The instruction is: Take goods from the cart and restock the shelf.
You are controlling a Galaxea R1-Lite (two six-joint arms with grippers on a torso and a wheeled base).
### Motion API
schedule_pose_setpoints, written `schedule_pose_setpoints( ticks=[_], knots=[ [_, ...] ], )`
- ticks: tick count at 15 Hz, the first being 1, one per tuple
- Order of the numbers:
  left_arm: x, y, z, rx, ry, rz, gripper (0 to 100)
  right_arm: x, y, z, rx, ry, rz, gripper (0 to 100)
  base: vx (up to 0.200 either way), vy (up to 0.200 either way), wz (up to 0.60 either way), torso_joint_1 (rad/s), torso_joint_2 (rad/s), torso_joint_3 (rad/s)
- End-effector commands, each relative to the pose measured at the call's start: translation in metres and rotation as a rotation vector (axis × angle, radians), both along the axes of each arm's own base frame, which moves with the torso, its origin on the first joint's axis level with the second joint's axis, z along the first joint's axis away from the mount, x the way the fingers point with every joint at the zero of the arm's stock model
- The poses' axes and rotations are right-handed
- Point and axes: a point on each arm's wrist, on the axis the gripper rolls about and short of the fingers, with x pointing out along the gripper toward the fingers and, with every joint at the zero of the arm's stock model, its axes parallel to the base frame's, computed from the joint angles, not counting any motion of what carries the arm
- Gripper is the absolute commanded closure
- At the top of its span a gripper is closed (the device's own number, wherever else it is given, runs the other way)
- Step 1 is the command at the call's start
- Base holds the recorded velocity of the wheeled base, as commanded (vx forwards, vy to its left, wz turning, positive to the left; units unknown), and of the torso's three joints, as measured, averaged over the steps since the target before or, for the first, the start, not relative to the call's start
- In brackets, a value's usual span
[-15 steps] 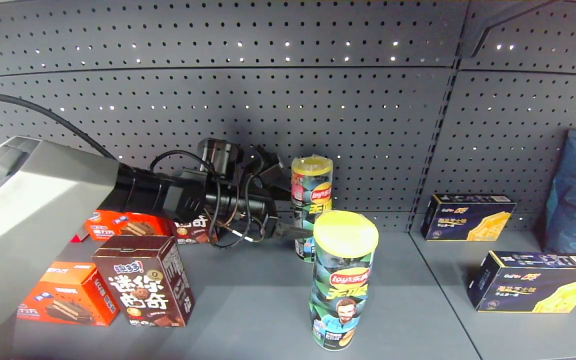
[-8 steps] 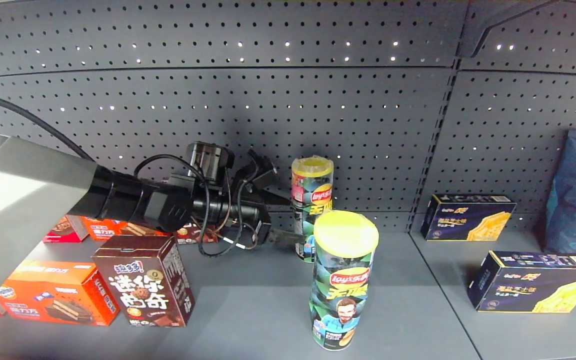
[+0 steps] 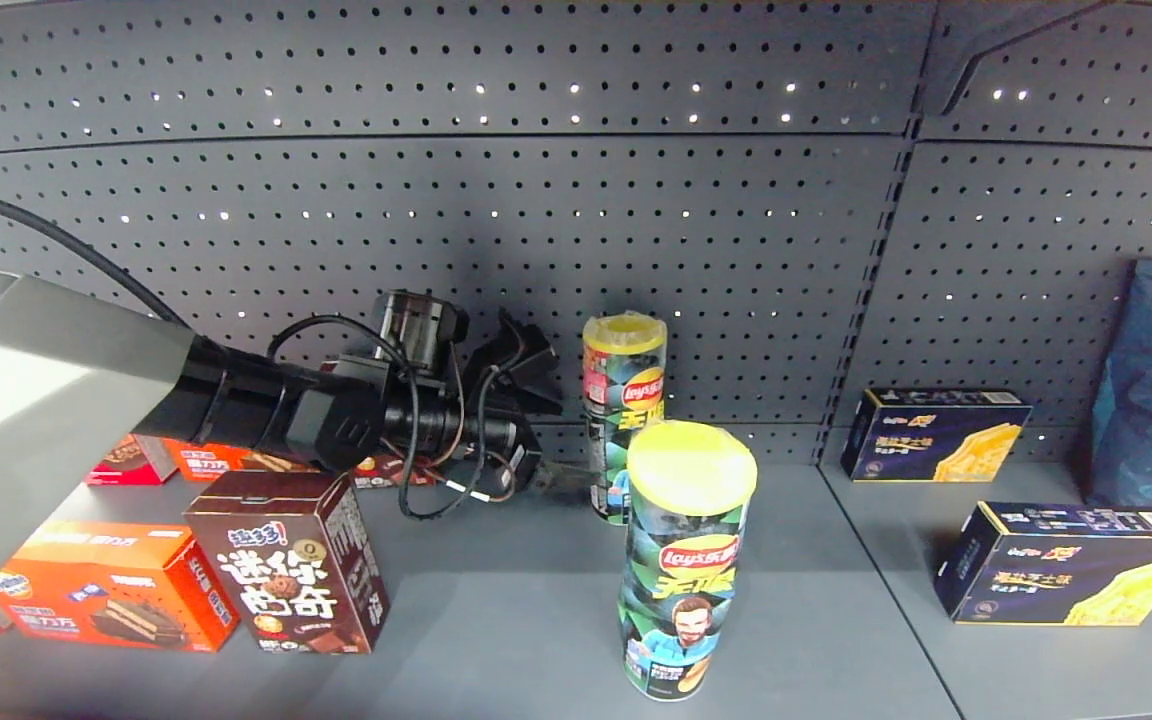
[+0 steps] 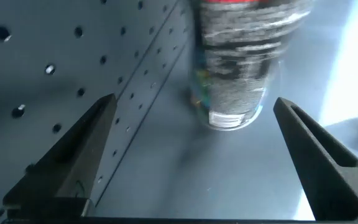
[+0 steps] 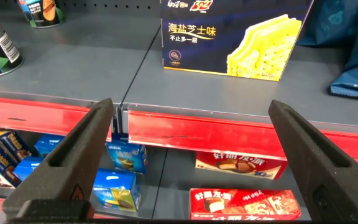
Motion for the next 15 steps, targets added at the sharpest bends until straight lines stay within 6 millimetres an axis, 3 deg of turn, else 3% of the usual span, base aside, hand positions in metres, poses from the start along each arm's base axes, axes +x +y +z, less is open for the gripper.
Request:
schedule_pose_setpoints(
  ticks=[1,15],
  knots=[
    [0.000,0.000,0.000,0.012,0.000,0.027,0,0.000,0.000,0.000,0.000,0.001,0.001,0,0.000,0.000,0.00,0.000,0.00,0.000],
    [-0.009,0.001,0.007,0.007,-0.022,0.091,0,0.000,0.000,0.000,0.000,0.001,0.001,0,0.000,0.000,0.00,0.000,0.00,0.000]
  ],
)
